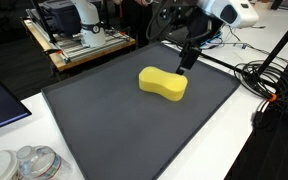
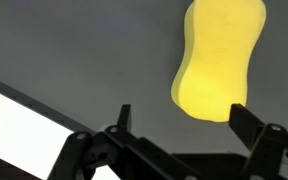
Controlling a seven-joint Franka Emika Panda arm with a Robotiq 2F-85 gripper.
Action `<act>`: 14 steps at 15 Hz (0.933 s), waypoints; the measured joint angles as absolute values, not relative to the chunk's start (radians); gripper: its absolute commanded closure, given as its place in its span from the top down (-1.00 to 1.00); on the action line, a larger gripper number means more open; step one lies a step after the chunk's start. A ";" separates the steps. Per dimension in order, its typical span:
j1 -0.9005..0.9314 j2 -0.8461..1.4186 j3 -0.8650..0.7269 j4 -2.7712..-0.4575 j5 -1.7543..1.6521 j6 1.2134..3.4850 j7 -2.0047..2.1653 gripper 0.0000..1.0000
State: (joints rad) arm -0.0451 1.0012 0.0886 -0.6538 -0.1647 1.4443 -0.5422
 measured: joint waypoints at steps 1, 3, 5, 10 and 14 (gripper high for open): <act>-0.059 1.006 0.102 -0.654 -0.151 1.444 -0.575 1.00; -0.084 1.019 0.124 -0.655 -0.128 1.446 -0.624 1.00; -0.112 1.031 0.140 -0.656 -0.107 1.456 -0.657 1.00; -0.178 1.039 0.165 -0.702 -0.079 1.552 -0.699 1.00; -0.217 1.033 0.185 -0.790 -0.059 1.665 -0.701 1.00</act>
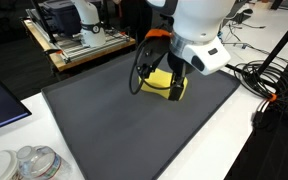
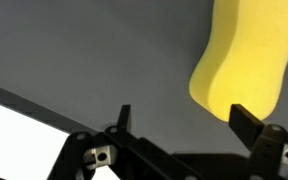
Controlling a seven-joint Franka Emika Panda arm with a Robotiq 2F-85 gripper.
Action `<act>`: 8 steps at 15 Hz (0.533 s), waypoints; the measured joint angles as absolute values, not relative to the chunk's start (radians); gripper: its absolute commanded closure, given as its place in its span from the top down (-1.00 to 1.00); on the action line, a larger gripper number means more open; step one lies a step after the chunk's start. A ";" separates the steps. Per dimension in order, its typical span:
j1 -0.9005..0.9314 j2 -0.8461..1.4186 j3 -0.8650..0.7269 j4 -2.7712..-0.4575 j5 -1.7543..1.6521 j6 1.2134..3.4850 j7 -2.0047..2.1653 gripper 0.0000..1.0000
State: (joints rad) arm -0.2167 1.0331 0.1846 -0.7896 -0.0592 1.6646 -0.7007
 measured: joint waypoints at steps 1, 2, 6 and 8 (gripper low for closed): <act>-0.226 1.028 0.189 -0.820 -0.055 1.696 -0.701 1.00; -0.236 1.020 0.194 -0.853 -0.046 1.728 -0.701 1.00; -0.293 0.945 0.228 -1.010 0.027 1.821 -0.695 1.00; -0.323 0.890 0.244 -1.090 0.076 1.845 -0.674 1.00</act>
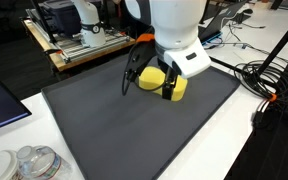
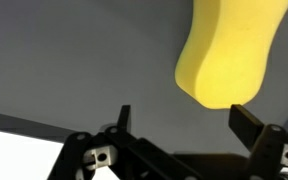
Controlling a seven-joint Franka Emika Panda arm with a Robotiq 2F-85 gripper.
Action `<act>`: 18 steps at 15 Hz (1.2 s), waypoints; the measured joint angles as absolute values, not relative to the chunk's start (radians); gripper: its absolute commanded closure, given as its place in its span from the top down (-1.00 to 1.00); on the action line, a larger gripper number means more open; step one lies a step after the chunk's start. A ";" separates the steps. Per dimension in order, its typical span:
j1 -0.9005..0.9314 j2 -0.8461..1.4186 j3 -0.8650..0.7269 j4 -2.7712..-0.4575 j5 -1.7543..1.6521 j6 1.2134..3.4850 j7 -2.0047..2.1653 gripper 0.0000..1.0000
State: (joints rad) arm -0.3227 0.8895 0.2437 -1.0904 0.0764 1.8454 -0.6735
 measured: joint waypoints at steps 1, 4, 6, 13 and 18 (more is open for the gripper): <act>-0.332 0.860 0.241 -1.130 0.109 1.862 -0.669 1.00; -0.341 0.769 0.215 -1.253 0.178 1.956 -0.679 1.00; -0.341 0.712 0.193 -1.338 0.204 2.012 -0.681 1.00; -0.351 0.505 0.126 -1.661 0.284 2.148 -0.746 1.00; -0.352 0.357 0.074 -1.891 0.366 2.239 -0.777 1.00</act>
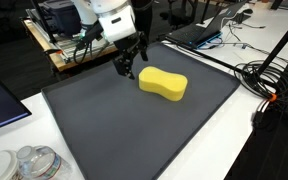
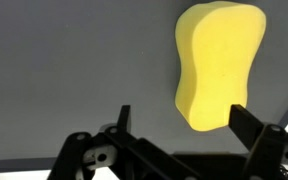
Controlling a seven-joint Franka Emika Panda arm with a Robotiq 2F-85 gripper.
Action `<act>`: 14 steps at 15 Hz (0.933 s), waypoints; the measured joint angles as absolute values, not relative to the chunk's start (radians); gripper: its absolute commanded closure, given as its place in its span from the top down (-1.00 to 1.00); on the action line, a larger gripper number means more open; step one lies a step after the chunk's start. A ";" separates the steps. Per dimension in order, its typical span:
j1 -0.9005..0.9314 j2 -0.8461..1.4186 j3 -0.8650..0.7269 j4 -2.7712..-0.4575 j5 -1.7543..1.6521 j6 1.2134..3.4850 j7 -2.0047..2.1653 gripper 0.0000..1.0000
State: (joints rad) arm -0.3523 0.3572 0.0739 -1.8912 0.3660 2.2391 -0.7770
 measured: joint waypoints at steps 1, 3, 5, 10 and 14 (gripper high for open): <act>-0.352 0.330 0.063 -1.933 0.385 2.258 -0.777 1.00; -0.351 0.279 0.043 -2.016 0.426 2.303 -0.777 1.00; -0.347 0.234 0.026 -2.098 0.471 2.348 -0.774 1.00; -0.311 0.125 -0.004 -2.300 0.563 2.426 -0.738 1.00; -0.257 0.051 -0.019 -2.434 0.631 2.462 -0.678 1.00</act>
